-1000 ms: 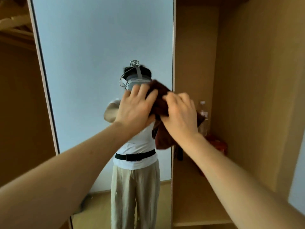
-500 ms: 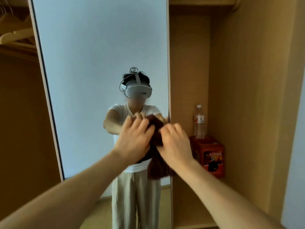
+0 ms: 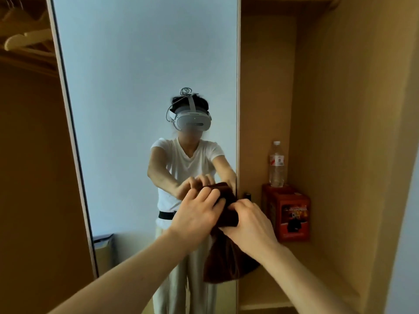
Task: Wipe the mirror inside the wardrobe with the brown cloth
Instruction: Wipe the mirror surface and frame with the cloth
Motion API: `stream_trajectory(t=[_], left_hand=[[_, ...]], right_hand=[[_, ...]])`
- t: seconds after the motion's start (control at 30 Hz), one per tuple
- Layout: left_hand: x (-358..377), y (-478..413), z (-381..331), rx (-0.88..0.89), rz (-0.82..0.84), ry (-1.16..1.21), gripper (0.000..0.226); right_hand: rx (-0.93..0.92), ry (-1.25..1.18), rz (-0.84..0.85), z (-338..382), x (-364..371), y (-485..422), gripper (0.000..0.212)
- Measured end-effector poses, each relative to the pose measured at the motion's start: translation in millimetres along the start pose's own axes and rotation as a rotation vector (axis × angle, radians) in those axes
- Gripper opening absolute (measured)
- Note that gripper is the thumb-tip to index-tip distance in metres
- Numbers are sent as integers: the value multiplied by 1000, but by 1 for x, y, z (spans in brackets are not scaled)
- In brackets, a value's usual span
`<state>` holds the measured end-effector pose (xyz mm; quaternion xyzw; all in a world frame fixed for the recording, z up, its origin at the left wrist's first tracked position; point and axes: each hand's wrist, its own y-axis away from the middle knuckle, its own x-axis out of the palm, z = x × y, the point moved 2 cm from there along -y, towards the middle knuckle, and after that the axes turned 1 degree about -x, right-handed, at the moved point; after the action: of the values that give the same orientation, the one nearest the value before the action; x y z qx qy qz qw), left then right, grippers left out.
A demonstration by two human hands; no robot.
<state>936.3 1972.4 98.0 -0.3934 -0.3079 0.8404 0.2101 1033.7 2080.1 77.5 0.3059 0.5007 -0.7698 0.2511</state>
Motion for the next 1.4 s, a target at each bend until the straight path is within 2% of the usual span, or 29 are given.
stream_trajectory(t=[0.07, 0.17, 0.27, 0.33, 0.43, 0.53, 0.7, 0.83, 1.13, 1.4], left_hand=[[0, 1, 1, -5, -2, 11, 39], [0, 1, 0, -13, -14, 20, 41], [1, 0, 1, -17, 4, 36, 42], [1, 0, 2, -19, 24, 42, 42], [0, -1, 3, -19, 33, 38, 41], [-2, -1, 3, -10, 38, 44, 41], [0, -3, 5, -19, 82, 64, 36], [0, -3, 5, -30, 96, 72, 33], [2, -1, 5, -30, 137, 90, 47], [0, -2, 5, -28, 133, 73, 50]], right_hand=[[42, -194, 166, -3, -14, -2, 51], [74, -285, 317, -1, -22, -5, 74], [146, -403, 416, -3, -26, -8, 78], [102, -408, 353, 0, -33, -14, 74], [-32, -181, 172, 10, -38, -28, 67], [-81, 12, 87, 19, -35, -39, 71], [-98, 206, 79, 23, -21, -30, 70], [-61, 246, 62, 26, -21, -36, 73], [-77, 412, 38, 26, -24, -39, 76], [-108, 492, 51, 24, -25, -33, 71]])
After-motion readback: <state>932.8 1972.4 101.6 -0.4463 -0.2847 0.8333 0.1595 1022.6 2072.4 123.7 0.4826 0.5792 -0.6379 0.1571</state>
